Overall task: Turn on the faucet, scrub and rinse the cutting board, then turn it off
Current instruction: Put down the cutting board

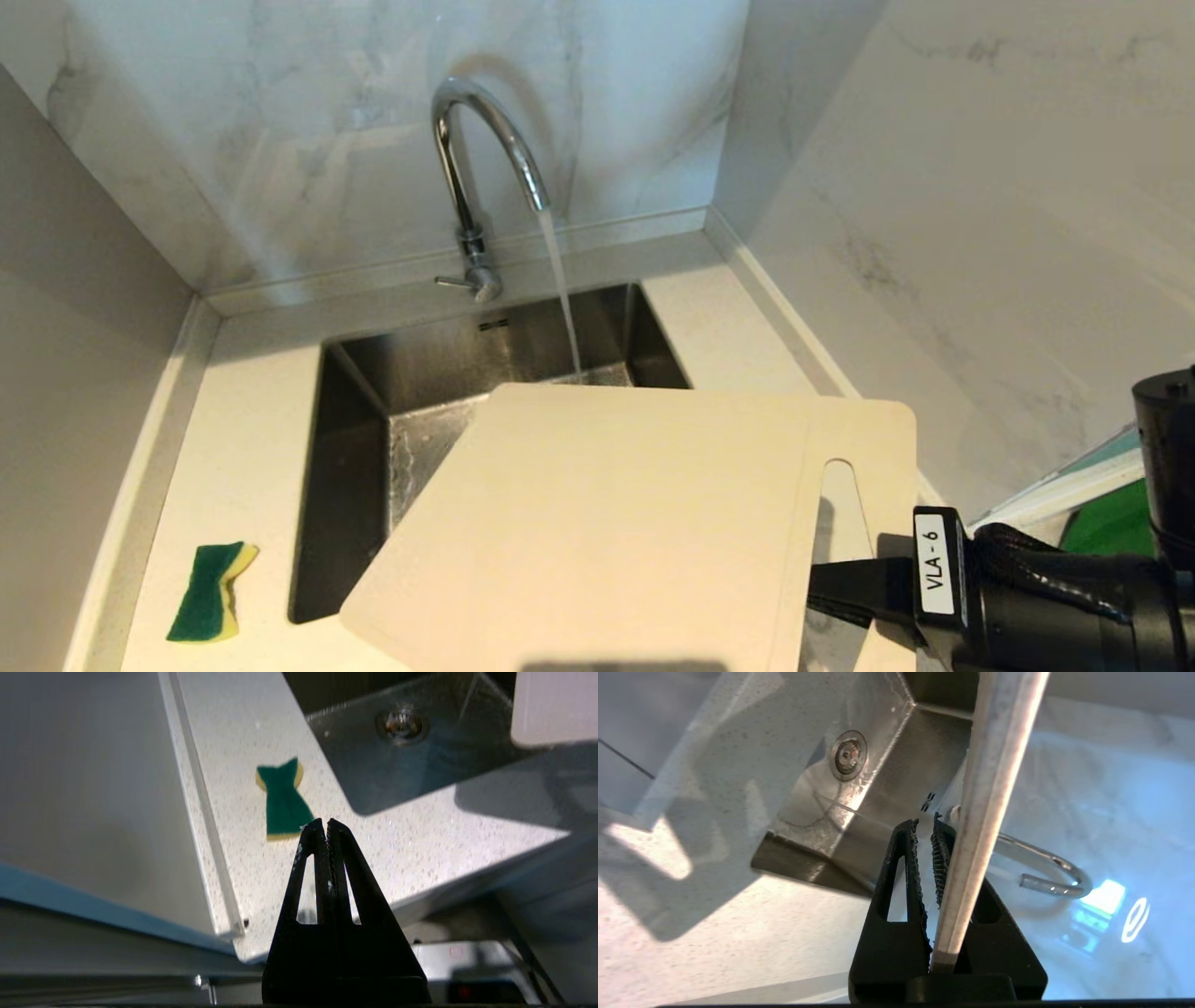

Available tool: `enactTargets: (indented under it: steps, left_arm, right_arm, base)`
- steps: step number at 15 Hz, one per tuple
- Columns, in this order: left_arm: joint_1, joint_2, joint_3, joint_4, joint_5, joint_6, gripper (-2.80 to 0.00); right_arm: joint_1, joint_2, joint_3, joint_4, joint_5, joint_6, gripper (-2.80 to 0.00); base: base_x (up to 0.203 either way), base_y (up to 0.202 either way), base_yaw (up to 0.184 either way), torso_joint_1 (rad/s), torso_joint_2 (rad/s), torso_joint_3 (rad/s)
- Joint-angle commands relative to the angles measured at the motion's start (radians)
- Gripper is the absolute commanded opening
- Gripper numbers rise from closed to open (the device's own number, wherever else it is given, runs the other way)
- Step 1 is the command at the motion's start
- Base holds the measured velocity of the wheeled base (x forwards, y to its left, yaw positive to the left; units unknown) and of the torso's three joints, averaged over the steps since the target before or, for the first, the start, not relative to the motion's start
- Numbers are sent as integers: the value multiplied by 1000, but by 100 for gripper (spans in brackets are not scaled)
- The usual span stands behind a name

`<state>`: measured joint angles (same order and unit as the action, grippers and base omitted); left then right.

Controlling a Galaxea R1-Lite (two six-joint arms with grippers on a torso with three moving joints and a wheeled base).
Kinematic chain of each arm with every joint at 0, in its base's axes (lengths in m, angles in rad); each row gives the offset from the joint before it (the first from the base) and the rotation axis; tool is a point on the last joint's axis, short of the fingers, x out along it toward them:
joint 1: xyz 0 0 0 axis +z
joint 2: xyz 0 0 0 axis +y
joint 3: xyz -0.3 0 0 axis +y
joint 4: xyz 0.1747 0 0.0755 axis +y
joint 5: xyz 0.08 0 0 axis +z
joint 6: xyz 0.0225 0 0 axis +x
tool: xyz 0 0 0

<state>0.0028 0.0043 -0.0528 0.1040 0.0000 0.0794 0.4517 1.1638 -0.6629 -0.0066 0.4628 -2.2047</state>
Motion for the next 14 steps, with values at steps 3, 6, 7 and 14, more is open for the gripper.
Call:
enactTargets:
  steps: [3,6,7,14]
  left_arm:
    - [0,-6,54,-87,-15,37,-280]
    - [0,-7,54,-95,-5,-53,-280]
    - [0,-6,54,-95,-5,-57,-280]
    - [-1,-7,54,-96,-5,-72,-280]
  right_arm:
    - [1,-6,2,-2,3,-12,-280]
    - [1,-15,5,-1,2,-12,-280]
    - [1,-15,5,-1,2,-11,-280]
    - [-2,-47,53,-2,-36,71,-280]
  base:
    - [0,0,0,0,0,0]
    - [0,0,0,0,0,0]
    - [0,0,0,0,0,0]
    - [0,0,0,0,0,0]
